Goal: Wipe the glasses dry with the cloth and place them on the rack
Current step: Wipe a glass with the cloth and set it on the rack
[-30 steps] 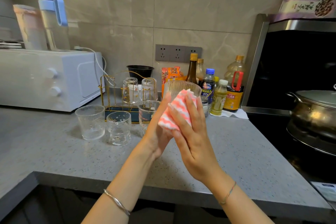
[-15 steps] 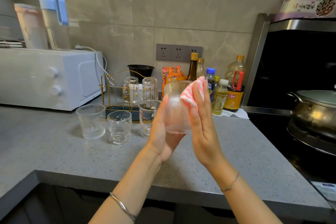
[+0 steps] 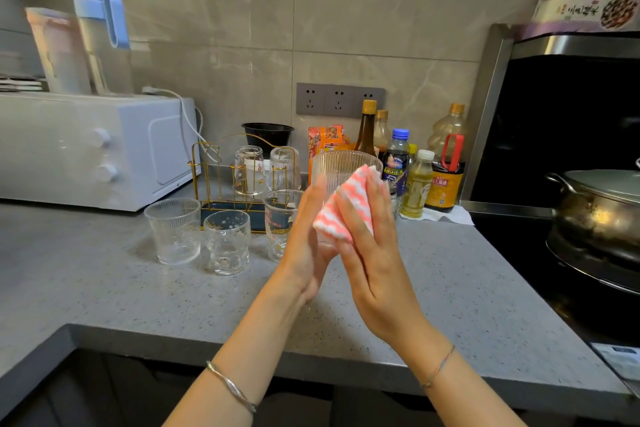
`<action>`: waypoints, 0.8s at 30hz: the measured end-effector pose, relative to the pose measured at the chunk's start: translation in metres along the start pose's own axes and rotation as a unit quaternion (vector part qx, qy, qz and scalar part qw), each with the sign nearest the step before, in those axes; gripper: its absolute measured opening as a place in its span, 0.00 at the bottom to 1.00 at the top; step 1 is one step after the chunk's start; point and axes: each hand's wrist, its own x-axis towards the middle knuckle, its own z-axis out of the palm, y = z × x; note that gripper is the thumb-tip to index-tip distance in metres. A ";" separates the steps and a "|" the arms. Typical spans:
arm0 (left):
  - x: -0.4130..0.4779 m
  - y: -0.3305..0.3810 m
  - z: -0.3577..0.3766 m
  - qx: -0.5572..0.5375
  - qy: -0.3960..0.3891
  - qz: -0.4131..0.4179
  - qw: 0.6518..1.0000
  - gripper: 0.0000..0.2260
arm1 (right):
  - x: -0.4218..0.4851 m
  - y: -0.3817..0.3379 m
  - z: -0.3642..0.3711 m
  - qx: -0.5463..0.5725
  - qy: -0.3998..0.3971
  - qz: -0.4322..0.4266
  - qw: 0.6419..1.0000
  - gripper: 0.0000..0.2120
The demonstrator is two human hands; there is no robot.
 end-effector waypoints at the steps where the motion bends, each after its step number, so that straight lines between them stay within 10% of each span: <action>1: -0.001 0.002 0.001 0.000 -0.001 -0.001 1.000 0.28 | 0.003 -0.002 -0.001 -0.005 0.001 -0.004 1.000 0.23; 15: -0.007 -0.003 0.008 -0.117 0.000 -0.026 0.993 0.26 | 0.031 -0.008 -0.014 0.178 0.053 0.092 0.978 0.23; 24: 0.000 0.005 0.003 -0.089 -0.008 -0.042 0.995 0.35 | -0.003 -0.010 0.007 0.097 0.037 0.045 0.994 0.23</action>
